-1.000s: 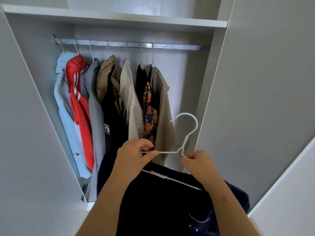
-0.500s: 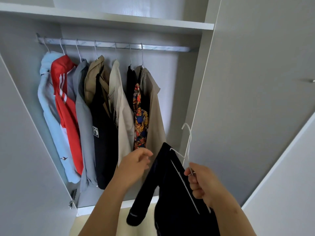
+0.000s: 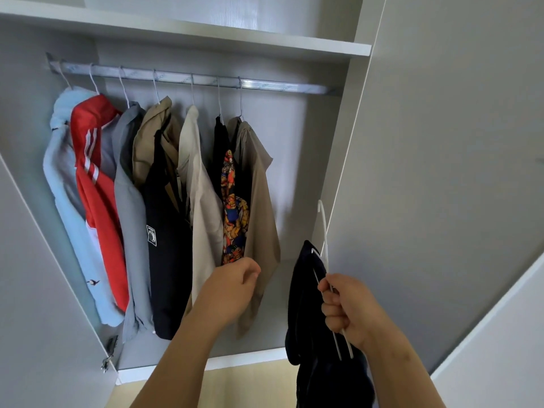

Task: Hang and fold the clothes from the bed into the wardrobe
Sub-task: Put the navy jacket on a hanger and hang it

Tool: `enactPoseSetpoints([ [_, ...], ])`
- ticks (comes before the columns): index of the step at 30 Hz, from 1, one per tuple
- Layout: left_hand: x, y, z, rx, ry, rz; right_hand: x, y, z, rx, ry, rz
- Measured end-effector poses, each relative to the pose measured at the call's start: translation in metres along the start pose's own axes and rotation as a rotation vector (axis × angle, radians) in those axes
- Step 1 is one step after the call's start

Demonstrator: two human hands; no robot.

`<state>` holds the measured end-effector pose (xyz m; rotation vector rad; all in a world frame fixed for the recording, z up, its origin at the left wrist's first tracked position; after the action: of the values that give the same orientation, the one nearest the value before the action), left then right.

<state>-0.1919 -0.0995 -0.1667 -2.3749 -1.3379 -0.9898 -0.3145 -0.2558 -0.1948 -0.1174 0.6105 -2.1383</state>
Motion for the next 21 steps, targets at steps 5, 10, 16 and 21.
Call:
enactPoseSetpoints([
  [5,0.005,0.044,-0.005,-0.065,0.063,-0.035,-0.005,0.034,0.028,0.038,-0.036,-0.018],
  [10,0.006,0.107,-0.008,-0.097,0.02,-0.032,-0.008,0.085,0.062,0.039,0.005,-0.063],
  [16,0.031,0.196,-0.004,-0.121,-0.079,-0.079,-0.032,0.159,0.108,0.046,0.011,-0.093],
  [21,0.06,0.284,-0.005,-0.139,-0.103,-0.119,-0.068,0.228,0.158,0.041,0.05,-0.103],
])
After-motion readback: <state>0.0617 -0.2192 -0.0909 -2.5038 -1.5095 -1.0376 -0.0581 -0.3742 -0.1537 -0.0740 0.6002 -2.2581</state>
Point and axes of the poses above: each hand's wrist, its own y-axis towards the middle knuckle, its own x-axis out of the back of the hand, z = x × y, the point moved 8 cm from there along y, towards the middle knuckle
